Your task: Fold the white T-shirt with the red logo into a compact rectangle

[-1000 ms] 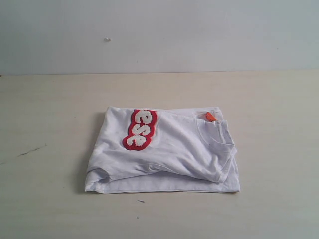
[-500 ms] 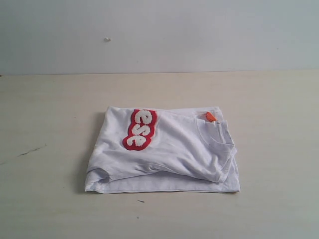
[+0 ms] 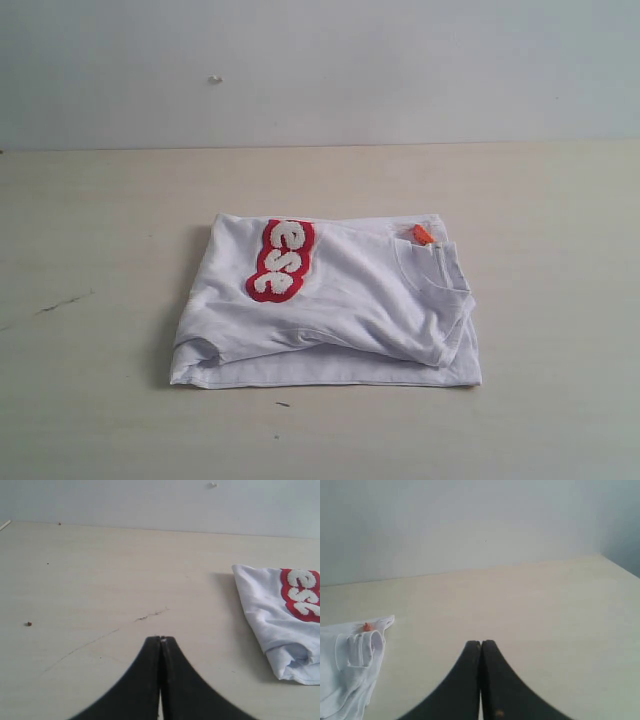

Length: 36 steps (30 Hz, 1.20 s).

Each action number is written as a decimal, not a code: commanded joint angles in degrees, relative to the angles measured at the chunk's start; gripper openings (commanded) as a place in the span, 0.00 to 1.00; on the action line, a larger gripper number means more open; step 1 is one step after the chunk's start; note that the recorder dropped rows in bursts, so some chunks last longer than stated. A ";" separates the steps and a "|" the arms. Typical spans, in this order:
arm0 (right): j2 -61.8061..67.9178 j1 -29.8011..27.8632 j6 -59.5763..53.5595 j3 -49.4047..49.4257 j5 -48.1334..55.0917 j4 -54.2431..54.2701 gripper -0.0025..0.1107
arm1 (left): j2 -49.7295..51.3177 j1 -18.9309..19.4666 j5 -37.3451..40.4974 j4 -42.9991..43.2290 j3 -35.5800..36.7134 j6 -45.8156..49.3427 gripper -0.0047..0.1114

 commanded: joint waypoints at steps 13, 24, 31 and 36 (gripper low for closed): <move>-0.35 -0.41 1.79 0.28 2.02 -2.29 0.02 | -0.38 0.02 -0.70 0.11 -0.01 -0.20 0.04; -0.35 -0.41 3.32 0.28 4.01 -2.71 0.02 | -0.38 0.02 -0.70 0.11 -0.01 -0.20 0.04; -0.35 -0.41 4.94 0.28 4.01 -1.03 0.02 | -0.38 0.02 -0.70 0.11 -0.01 -0.20 0.04; -0.35 -0.41 4.94 0.28 4.01 -1.03 0.02 | -0.38 0.02 -0.70 0.11 -0.01 -0.20 0.04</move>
